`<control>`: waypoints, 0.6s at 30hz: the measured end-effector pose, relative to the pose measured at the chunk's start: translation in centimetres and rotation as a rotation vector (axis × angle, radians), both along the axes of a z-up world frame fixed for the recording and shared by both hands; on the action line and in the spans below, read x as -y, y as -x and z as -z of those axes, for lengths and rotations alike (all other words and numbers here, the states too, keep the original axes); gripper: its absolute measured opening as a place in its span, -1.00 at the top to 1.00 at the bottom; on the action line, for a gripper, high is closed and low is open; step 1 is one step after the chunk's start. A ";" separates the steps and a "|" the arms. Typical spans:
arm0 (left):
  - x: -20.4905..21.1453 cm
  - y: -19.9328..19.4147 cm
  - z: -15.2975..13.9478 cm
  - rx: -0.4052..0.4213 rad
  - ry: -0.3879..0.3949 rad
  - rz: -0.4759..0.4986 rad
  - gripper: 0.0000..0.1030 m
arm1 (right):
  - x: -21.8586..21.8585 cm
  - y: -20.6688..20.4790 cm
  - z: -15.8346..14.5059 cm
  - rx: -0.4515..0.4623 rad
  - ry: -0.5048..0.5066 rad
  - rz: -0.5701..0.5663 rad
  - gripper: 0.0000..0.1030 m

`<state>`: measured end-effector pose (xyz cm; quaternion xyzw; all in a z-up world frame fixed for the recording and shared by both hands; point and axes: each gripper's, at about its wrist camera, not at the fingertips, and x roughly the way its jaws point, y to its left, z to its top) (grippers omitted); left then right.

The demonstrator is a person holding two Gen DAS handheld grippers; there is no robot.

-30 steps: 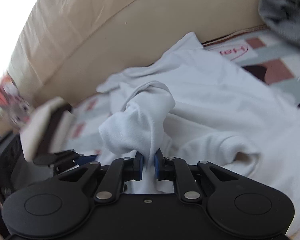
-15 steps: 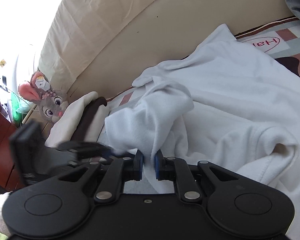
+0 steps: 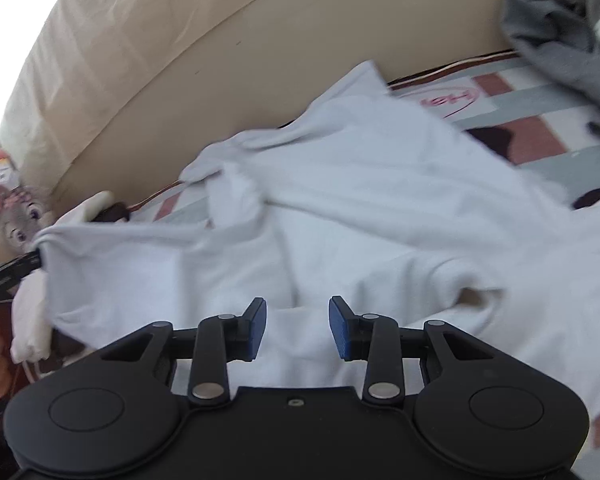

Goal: Fold clothes

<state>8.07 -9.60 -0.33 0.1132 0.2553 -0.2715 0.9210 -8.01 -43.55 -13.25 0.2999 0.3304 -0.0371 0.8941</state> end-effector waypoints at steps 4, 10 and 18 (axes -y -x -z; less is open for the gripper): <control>-3.3 0.7 -2.9 0.095 -0.020 -0.099 0.82 | 0.4 0.4 -0.8 -0.032 0.035 0.045 0.21; -10.7 1.0 -7.7 0.218 -0.037 -0.394 0.83 | 0.5 2.4 -1.7 -0.070 0.030 0.069 0.23; -15.4 -2.6 -3.1 -0.033 -0.083 -0.608 0.80 | 0.4 4.8 -2.5 -0.125 0.032 0.111 0.22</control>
